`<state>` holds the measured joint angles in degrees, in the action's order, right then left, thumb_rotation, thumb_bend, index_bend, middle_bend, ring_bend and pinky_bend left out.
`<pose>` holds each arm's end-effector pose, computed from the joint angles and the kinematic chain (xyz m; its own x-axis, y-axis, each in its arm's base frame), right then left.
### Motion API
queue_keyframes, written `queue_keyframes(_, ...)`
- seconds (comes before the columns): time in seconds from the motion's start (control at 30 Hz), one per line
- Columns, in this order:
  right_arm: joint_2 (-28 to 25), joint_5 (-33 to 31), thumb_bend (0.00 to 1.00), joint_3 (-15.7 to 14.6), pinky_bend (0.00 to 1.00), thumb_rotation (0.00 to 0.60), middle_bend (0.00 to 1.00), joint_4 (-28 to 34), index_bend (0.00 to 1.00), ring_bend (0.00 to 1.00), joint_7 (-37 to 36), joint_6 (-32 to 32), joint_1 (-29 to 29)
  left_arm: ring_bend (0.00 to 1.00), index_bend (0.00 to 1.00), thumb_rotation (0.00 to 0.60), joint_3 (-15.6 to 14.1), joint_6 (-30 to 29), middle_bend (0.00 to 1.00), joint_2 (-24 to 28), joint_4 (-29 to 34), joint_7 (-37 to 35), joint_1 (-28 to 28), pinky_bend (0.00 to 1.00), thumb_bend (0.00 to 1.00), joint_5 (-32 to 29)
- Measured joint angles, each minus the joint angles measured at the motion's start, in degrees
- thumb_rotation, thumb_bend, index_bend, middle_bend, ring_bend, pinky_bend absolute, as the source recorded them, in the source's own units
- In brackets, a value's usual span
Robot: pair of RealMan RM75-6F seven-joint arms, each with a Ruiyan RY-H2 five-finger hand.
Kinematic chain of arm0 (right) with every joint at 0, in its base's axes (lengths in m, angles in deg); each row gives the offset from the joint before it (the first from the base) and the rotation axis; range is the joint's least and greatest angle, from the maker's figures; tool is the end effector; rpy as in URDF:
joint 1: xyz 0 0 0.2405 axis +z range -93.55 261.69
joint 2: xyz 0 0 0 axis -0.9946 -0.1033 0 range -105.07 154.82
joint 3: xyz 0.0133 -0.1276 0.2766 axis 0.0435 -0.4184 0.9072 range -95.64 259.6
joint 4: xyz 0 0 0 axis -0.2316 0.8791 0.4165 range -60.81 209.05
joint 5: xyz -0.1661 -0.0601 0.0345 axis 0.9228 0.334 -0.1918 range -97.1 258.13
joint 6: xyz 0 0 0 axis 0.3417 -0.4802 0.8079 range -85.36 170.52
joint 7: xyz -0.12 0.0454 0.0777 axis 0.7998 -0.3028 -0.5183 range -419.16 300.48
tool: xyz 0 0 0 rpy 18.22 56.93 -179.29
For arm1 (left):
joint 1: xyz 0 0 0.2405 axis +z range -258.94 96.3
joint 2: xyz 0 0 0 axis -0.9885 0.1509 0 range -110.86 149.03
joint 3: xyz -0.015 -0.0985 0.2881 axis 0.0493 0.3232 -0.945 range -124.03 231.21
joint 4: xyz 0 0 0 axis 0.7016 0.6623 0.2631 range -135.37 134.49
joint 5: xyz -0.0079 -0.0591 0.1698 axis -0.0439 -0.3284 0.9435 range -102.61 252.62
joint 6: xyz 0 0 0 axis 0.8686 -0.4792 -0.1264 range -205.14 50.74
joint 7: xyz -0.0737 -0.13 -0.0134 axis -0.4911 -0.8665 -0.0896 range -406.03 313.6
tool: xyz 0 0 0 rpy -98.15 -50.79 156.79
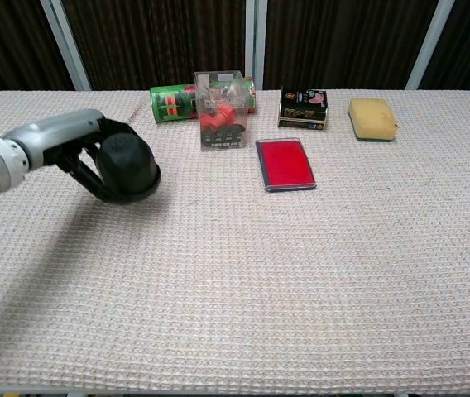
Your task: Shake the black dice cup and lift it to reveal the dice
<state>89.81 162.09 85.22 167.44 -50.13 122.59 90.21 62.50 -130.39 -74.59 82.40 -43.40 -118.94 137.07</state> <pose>-0.3500 -0.1961 0.1942 0.4997 -0.0842 0.8621 -0.8634 0.0306 0.5035 -0.2108 0.3458 -0.0253 0.1022 0.4483 0.8880 0.9838 -0.1775 -0.0236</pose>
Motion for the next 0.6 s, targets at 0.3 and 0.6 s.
queue_keyframes(0.3, 0.1, -0.6, 0.1, 0.1, 0.0, 0.6, 0.02, -0.4, 0.0, 0.0, -0.4, -0.7, 0.2, 0.34, 0.48, 0.6, -1.3, -0.7, 0.55, -5.1, -3.3, -2.1, 1.2, 0.4, 0.26, 2.2)
queue_keyframes(0.6, -0.1, -0.8, 0.1, 0.3, 0.0, 0.6, 0.02, -0.3, 0.0, 0.0, -0.6, -0.4, 0.1, 0.34, 0.48, 0.6, -0.9, -2.7, 0.54, -9.7, -9.8, -7.2, 2.2, 0.4, 0.25, 5.9)
